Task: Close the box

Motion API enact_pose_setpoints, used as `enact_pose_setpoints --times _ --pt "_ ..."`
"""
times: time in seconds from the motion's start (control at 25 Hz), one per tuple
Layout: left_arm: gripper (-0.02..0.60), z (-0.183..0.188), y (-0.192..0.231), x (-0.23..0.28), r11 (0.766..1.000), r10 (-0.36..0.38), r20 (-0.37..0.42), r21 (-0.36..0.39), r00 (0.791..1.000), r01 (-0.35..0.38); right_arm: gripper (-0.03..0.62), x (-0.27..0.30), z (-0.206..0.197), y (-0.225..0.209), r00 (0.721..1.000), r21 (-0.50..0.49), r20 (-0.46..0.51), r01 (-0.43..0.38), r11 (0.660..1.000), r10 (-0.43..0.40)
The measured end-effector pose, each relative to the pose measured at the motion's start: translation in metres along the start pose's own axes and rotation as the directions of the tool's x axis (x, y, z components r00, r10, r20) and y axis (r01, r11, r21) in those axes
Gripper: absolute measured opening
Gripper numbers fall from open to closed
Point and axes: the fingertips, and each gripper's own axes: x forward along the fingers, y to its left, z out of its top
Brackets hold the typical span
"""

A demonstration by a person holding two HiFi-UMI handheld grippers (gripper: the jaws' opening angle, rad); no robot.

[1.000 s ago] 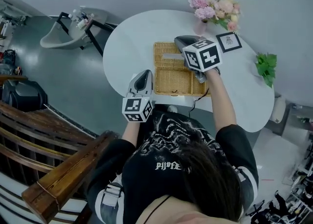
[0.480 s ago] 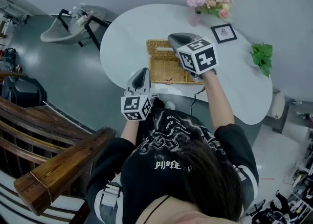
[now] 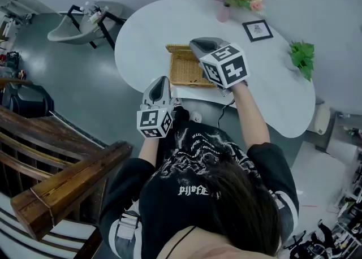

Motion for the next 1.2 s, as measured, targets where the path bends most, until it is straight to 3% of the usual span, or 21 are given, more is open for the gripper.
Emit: enact_pose_setpoints --times 0.76,1.2 --pt "0.028 -0.021 -0.009 -0.026 0.999 0.034 0.018 -0.007 0.999 -0.034 0.037 -0.021 -0.067 0.049 0.998 0.023 -0.042 -0.05 0.998 0.051" --pt "0.028 -0.029 -0.01 -0.022 0.999 0.043 -0.008 0.007 0.999 -0.043 0.037 -0.011 -0.11 0.062 0.996 0.115 -0.058 -0.066 0.991 0.073"
